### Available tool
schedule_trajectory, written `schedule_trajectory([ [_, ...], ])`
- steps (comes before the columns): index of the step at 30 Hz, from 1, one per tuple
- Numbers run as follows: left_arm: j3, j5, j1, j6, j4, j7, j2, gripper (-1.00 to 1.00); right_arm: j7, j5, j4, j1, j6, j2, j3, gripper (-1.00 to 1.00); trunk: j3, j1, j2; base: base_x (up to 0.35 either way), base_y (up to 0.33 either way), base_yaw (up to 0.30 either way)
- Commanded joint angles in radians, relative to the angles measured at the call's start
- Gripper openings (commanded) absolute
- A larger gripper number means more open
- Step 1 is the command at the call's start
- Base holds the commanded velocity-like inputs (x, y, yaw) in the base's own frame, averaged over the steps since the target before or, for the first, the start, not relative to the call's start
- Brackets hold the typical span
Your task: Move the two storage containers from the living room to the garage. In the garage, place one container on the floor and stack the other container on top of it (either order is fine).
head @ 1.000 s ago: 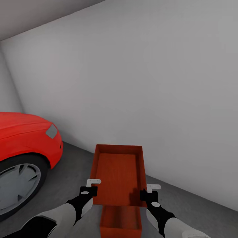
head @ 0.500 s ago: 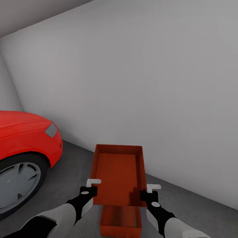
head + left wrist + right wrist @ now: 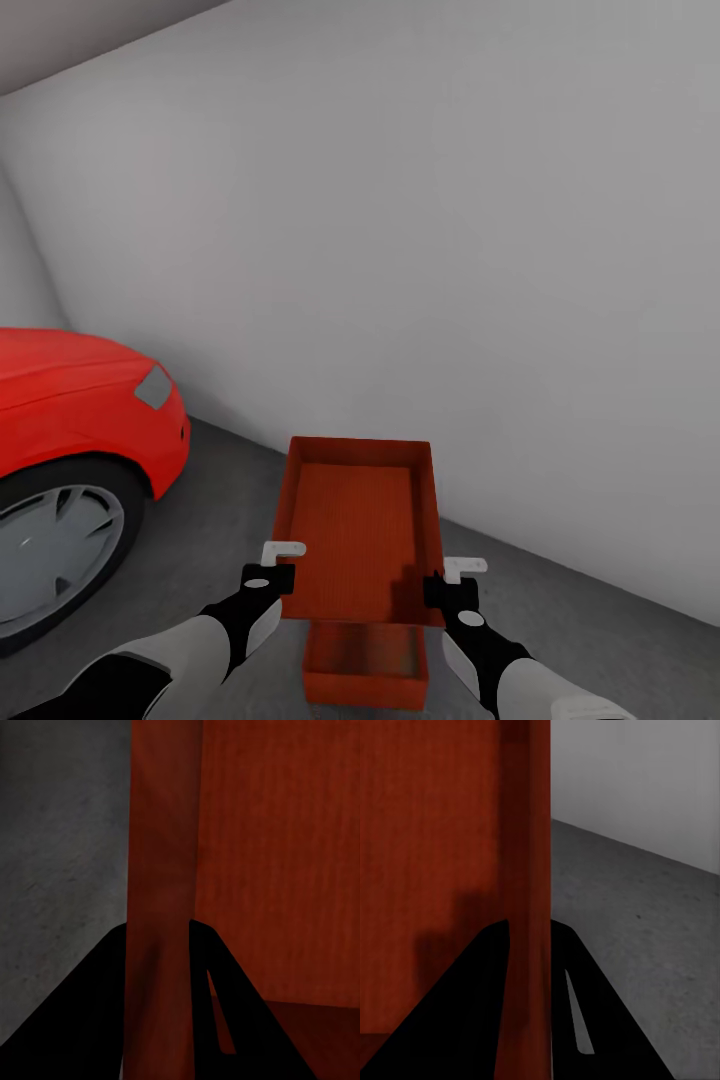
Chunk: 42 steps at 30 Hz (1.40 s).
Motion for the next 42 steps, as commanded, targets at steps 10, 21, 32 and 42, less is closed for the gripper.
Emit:
schedule_trajectory([
  [10, 0.027, 0.013, -0.001, -0.004, 0.003, 0.023, 0.022, -1.00, 0.009, 0.017, -0.021, -0.001, -0.005, 0.001, -0.036, -1.00, -0.017, 0.000, -0.001, 0.000, 0.000, 0.000],
  [21, 0.027, 0.013, -0.001, -0.004, 0.003, 0.023, 0.022, -1.00, 0.009, 0.017, -0.021, -0.001, -0.005, 0.001, -0.036, -1.00, -0.035, 0.000, -0.001, 0.000, 0.000, 0.000],
  [32, 0.027, 0.013, -0.001, -0.004, 0.003, 0.023, 0.022, -1.00, 0.009, 0.017, -0.021, -0.001, -0.005, 0.001, -0.036, -1.00, -0.052, 0.000, -0.001, 0.000, 0.000, 0.000],
  [42, 0.027, 0.013, -0.001, -0.004, 0.003, 0.023, 0.022, -1.00, 0.009, 0.017, -0.021, -0.001, -0.005, 0.001, -0.036, -1.00, -0.068, 0.000, -0.001, 0.000, 0.000, 0.000],
])
